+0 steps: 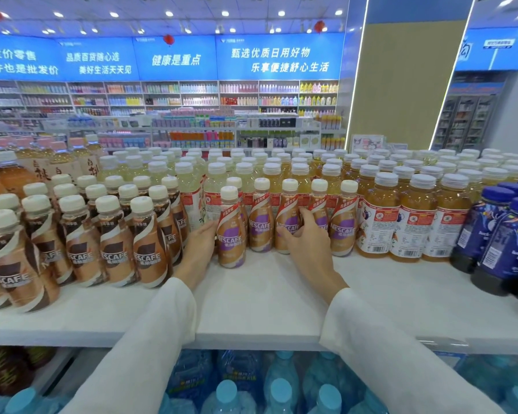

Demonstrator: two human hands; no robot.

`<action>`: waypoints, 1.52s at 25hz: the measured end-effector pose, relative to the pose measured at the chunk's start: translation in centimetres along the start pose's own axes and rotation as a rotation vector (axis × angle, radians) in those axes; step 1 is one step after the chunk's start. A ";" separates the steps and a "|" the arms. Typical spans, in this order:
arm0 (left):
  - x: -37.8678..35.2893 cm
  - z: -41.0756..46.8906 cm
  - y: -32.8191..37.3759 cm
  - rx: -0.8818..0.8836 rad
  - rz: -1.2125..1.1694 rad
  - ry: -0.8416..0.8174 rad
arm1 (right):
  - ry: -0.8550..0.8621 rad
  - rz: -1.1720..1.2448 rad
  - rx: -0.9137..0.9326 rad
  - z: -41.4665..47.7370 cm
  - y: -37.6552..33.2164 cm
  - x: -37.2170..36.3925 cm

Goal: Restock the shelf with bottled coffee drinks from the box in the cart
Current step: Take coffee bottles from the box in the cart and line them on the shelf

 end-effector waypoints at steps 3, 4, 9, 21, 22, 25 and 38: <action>0.1 0.1 -0.1 0.003 0.011 -0.005 | 0.005 -0.006 0.002 0.0 0.0 -0.1; 0.1 0.1 -0.1 0.002 0.014 0.000 | 0.002 -0.015 -0.005 0.0 0.1 -0.1; 0.1 0.0 -0.1 -0.008 0.005 -0.006 | 0.021 -0.032 0.002 -0.2 0.0 -0.1; -0.4 -0.9 -0.3 0.012 -0.088 -0.014 | 0.216 0.031 0.049 -1.7 2.9 9.1; -0.4 -0.9 -0.3 -0.002 -0.085 -0.011 | 0.222 -0.018 0.028 -1.6 3.6 10.1; -0.6 -1.3 0.0 -0.048 -0.075 0.006 | 0.175 -0.128 -0.029 -1.0 4.8 10.8; -0.2 -1.0 -0.2 -0.040 0.002 0.010 | 0.201 -0.101 -0.054 -0.1 5.1 9.6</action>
Point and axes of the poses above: each hand's wrist, its own z-axis towards the middle knuckle, its own x-axis out of the back of the hand, y = z × x, the point moved 9 cm from there along z, towards the middle knuckle, and after that the axes turned 4 degrees about x, right-handed, at the moved point
